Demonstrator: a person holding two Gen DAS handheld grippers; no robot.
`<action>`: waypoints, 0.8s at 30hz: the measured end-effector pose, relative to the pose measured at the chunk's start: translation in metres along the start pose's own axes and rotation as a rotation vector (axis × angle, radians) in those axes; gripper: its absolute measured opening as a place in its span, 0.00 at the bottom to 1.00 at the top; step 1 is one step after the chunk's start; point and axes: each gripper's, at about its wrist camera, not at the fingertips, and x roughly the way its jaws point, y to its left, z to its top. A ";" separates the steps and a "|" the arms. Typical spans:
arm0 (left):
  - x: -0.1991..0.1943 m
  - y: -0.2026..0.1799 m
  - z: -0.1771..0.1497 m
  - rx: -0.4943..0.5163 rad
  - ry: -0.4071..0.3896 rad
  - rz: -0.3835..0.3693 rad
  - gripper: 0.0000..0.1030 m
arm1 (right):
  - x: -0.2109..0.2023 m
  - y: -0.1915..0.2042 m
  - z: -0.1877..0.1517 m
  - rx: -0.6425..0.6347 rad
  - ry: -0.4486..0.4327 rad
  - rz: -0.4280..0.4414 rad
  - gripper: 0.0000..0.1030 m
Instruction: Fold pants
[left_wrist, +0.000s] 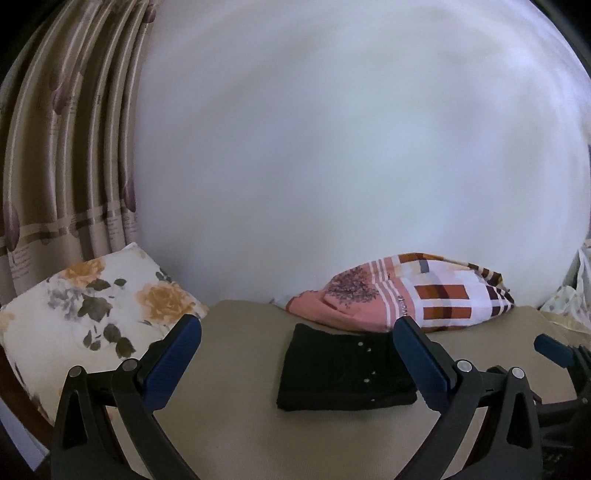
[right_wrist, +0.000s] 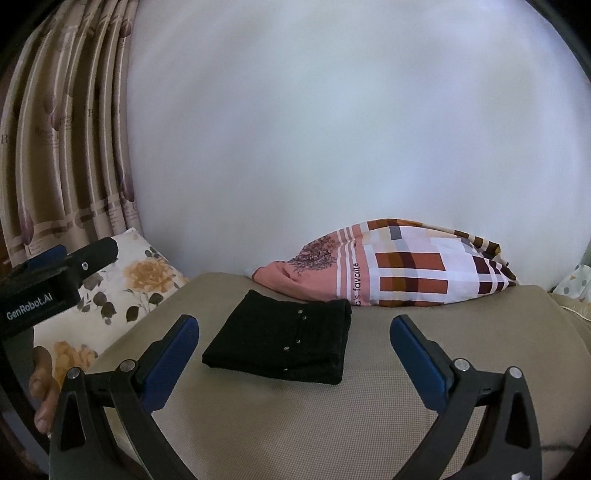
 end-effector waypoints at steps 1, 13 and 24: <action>0.000 -0.001 0.000 -0.001 0.002 -0.002 1.00 | 0.000 0.000 0.000 0.000 0.000 -0.002 1.00; 0.007 -0.002 -0.006 0.001 0.024 -0.002 1.00 | 0.000 0.003 -0.004 -0.001 0.007 -0.005 1.00; 0.019 0.002 -0.012 -0.002 0.049 0.003 1.00 | 0.005 0.001 -0.011 0.004 0.028 0.006 1.00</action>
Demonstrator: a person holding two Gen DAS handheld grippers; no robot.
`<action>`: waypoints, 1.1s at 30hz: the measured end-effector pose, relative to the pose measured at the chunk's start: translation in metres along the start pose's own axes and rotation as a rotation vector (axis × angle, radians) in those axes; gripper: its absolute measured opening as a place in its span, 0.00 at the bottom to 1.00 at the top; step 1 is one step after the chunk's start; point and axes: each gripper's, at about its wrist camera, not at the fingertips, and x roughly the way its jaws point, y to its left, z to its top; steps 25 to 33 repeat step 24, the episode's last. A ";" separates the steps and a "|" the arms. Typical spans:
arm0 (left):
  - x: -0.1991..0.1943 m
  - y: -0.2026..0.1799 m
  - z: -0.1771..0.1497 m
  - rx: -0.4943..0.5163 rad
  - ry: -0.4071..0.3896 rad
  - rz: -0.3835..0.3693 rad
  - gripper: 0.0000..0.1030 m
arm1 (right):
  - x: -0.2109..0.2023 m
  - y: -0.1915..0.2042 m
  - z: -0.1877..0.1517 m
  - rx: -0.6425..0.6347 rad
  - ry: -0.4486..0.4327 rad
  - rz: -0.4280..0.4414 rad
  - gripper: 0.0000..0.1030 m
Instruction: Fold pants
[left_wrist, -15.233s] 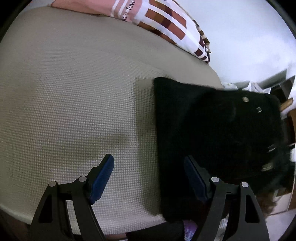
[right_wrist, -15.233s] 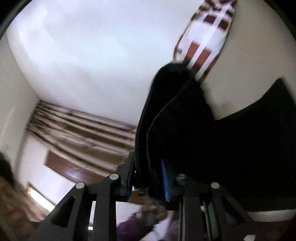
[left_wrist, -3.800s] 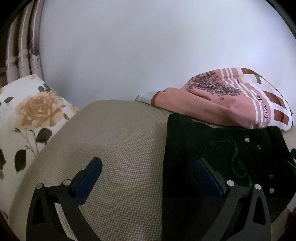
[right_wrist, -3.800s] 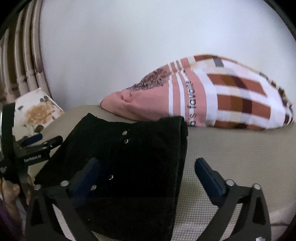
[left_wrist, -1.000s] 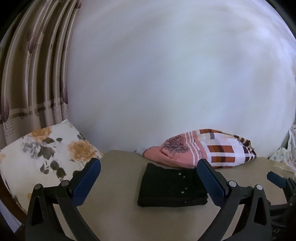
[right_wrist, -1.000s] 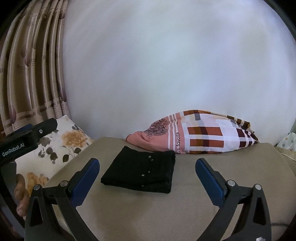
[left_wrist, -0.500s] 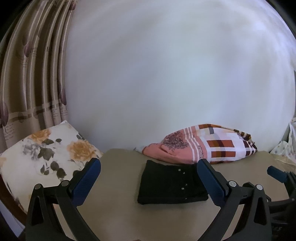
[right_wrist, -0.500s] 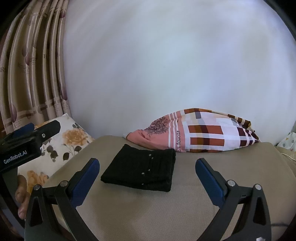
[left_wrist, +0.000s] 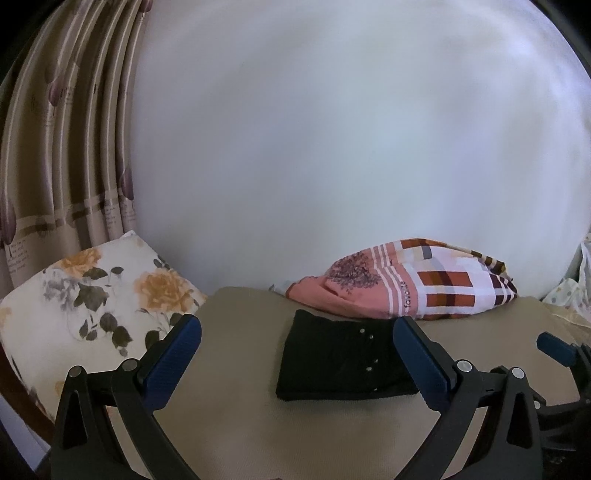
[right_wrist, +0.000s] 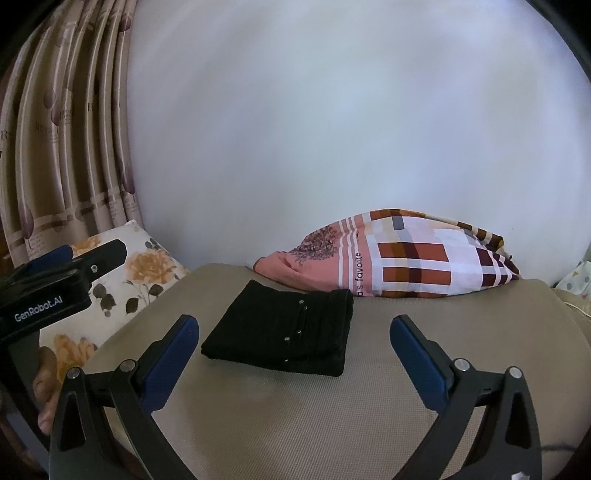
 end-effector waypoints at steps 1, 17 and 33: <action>0.001 0.001 -0.001 -0.001 0.003 0.000 1.00 | 0.001 0.000 0.000 0.001 0.002 0.000 1.00; 0.030 -0.001 -0.020 -0.017 0.097 -0.032 1.00 | 0.017 -0.006 -0.007 -0.006 0.039 0.021 1.00; 0.044 -0.005 -0.027 -0.009 0.136 -0.017 1.00 | 0.027 -0.006 -0.008 -0.010 0.058 0.024 1.00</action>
